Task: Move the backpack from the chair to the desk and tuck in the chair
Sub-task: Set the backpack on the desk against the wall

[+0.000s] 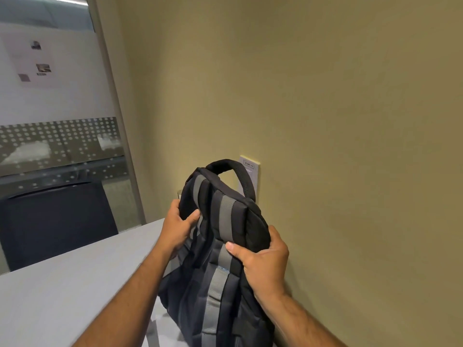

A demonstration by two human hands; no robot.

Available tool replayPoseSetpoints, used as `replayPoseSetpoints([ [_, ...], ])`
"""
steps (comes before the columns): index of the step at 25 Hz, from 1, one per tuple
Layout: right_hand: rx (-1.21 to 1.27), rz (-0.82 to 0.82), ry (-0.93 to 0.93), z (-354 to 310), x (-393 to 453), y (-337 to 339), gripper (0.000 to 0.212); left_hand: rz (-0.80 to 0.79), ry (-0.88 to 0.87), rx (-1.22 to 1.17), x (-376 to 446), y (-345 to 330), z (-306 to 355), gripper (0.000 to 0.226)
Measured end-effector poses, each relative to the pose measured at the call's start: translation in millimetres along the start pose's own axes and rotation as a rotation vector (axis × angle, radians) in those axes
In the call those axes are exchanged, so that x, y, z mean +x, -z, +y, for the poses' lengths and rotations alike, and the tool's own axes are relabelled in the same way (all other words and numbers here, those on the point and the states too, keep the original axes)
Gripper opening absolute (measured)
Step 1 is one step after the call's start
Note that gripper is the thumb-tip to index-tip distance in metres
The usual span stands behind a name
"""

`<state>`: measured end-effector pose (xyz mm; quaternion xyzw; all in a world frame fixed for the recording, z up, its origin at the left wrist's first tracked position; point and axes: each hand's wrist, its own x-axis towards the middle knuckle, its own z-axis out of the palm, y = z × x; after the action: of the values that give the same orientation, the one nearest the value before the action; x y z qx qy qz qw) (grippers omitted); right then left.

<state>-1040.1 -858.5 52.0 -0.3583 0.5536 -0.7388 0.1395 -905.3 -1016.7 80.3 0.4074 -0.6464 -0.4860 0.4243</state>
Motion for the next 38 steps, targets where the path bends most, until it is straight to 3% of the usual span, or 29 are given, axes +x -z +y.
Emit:
replayPoseSetpoints([
  [11,-0.191,0.104,-0.059,62,-1,-16,0.048,-0.091,0.098,0.082,39,-13,-56,0.04],
  [16,-0.317,0.164,-0.058,73,-2,-3,0.056,-0.171,0.131,0.127,35,-17,-59,0.05],
  [18,-0.374,0.167,-0.046,73,-2,3,0.07,-0.172,0.123,0.153,28,-19,-60,0.056],
  [21,-0.439,0.107,-0.036,70,0,9,0.095,-0.126,0.105,0.19,18,-14,-58,0.062],
  [24,-0.5,0.038,-0.018,63,1,15,0.106,-0.144,0.04,0.306,5,-3,-56,0.064],
  [28,-0.643,-0.063,0.097,48,0,19,0.108,-0.121,-0.134,0.503,-26,13,-46,0.062],
  [31,-0.738,-0.146,0.136,33,1,22,0.112,-0.104,-0.286,0.902,-54,22,-37,0.076],
  [34,-0.806,-0.249,0.169,17,-3,31,0.115,-0.085,-0.29,1.089,-90,23,-29,0.095],
  [38,-1.054,-0.431,0.394,-2,-26,62,0.115,-0.051,-0.243,1.176,-146,17,-19,0.108],
])
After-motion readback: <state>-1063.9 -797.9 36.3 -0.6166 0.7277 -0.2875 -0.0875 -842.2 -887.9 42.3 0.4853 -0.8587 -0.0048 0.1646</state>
